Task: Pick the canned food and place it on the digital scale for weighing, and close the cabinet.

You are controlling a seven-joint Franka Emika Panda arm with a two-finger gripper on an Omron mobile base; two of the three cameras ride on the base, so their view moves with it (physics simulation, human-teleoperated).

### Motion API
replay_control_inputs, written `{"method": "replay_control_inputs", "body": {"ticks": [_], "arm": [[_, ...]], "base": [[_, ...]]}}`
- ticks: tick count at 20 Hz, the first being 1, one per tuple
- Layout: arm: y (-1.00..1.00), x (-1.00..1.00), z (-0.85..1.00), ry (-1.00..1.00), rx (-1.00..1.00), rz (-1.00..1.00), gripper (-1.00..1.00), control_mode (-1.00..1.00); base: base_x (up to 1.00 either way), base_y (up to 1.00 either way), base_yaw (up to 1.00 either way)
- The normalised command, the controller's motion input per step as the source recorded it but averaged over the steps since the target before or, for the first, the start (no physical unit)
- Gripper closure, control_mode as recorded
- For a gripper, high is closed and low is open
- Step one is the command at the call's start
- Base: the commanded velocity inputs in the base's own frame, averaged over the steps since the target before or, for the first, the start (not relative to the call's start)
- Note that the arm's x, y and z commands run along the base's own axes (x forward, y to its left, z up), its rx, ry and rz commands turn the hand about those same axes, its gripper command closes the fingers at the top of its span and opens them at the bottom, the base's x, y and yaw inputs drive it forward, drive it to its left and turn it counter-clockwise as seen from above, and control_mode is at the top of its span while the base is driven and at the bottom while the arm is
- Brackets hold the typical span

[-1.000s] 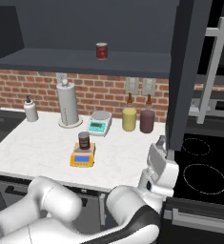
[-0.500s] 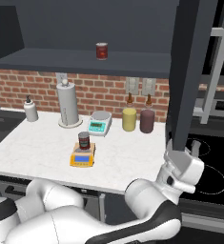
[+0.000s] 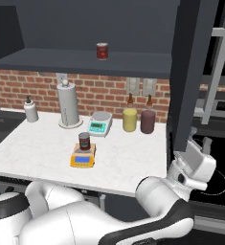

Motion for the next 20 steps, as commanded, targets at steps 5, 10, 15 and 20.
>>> {"method": "replay_control_inputs", "body": {"ticks": [5,10,15,20], "arm": [[0.0,-0.12,0.87,-0.38,0.0,0.0,-1.0,-1.0],[0.29,-0.04,0.75,-0.28,-0.01,0.0,-1.0,-1.0],[0.5,-0.45,0.43,-0.21,0.0,0.0,-1.0,-1.0],[0.85,-0.8,0.18,-0.32,-0.09,0.02,-1.0,-1.0]], "base": [[0.0,0.0,0.0],[0.0,0.0,0.0],[0.0,0.0,0.0],[0.0,0.0,0.0]]}}
